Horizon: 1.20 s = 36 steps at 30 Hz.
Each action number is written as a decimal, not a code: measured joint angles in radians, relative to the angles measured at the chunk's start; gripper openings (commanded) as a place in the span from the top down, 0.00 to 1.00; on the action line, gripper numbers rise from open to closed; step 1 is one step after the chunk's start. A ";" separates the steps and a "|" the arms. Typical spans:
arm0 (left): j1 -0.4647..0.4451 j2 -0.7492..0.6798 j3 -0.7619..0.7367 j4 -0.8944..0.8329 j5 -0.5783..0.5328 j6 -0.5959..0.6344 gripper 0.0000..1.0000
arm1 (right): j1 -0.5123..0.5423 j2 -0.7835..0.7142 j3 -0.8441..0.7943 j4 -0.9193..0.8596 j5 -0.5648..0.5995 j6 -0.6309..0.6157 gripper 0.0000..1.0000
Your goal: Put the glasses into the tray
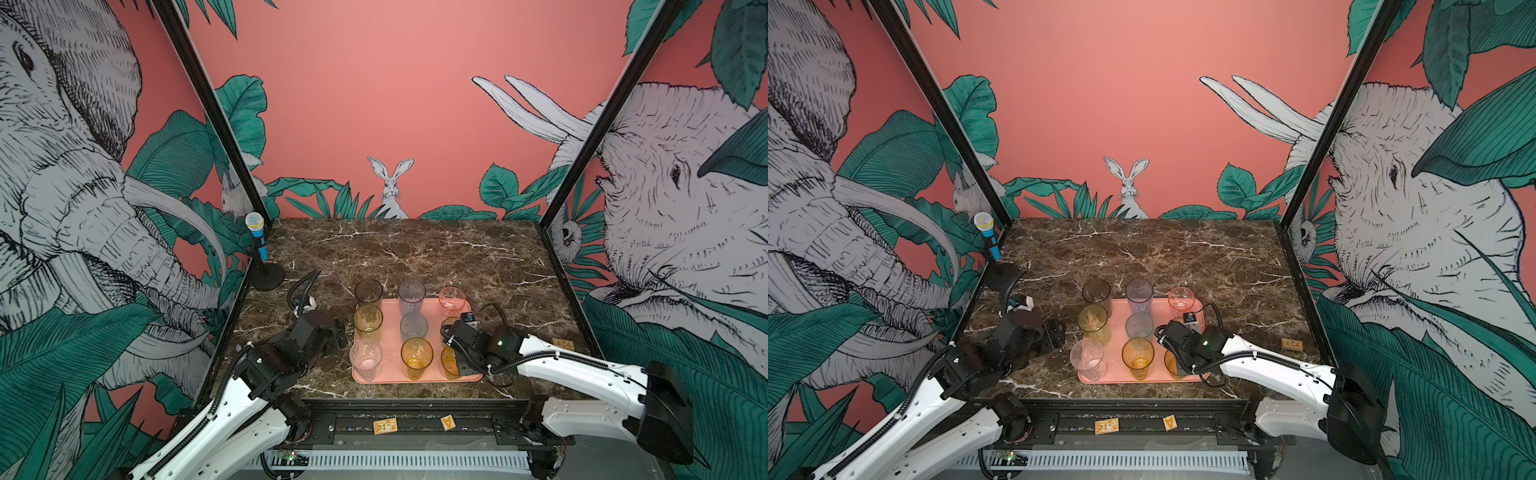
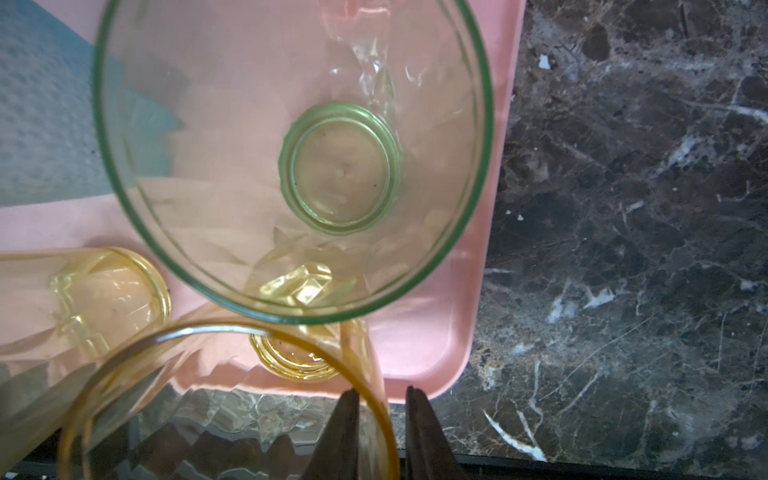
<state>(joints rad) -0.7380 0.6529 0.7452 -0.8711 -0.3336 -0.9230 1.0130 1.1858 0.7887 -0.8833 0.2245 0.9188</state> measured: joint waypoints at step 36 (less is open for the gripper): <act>0.021 0.139 0.129 0.359 -0.453 0.640 0.01 | -0.511 -0.134 0.298 0.066 0.134 -0.501 0.17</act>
<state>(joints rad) -0.7174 0.7921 0.8745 -0.5121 -0.7868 -0.2832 0.5022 1.0519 1.0870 -0.8177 0.3580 0.4175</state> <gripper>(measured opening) 0.980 0.810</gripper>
